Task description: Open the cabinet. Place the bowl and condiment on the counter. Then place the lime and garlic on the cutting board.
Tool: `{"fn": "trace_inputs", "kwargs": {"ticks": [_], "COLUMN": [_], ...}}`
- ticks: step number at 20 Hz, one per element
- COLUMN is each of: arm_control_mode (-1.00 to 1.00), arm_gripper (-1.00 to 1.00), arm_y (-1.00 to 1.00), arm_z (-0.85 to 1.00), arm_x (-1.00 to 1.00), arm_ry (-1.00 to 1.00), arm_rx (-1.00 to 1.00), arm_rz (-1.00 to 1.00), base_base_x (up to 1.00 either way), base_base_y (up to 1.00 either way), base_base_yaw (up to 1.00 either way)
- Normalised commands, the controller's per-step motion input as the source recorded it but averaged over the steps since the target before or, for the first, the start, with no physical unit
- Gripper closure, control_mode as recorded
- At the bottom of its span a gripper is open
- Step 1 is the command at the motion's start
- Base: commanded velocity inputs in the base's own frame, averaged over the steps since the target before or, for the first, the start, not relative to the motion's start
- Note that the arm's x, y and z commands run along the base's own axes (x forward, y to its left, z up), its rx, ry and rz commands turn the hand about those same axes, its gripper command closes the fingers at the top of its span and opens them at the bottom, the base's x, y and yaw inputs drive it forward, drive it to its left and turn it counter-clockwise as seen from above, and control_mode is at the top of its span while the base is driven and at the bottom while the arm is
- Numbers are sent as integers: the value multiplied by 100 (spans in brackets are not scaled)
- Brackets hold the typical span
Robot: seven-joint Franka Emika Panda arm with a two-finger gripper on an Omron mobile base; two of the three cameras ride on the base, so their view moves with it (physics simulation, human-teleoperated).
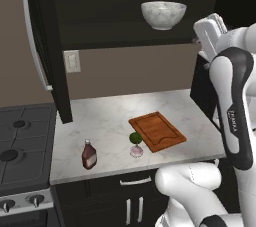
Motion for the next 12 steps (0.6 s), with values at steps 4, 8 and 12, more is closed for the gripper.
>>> {"fn": "trace_inputs", "kwargs": {"ticks": [4,8,12], "arm_control_mode": [-100,-100,-100], "arm_gripper": [-100,-100,-100], "arm_y": [0,0,0], "arm_z": [5,23,35], "arm_x": [0,0,0], "arm_ry": [-2,0,-4], "arm_rx": [7,10,13], "arm_rz": [0,0,0], "base_base_x": [0,0,0], "base_base_y": [0,0,0], "base_base_yaw": [0,0,0]}}
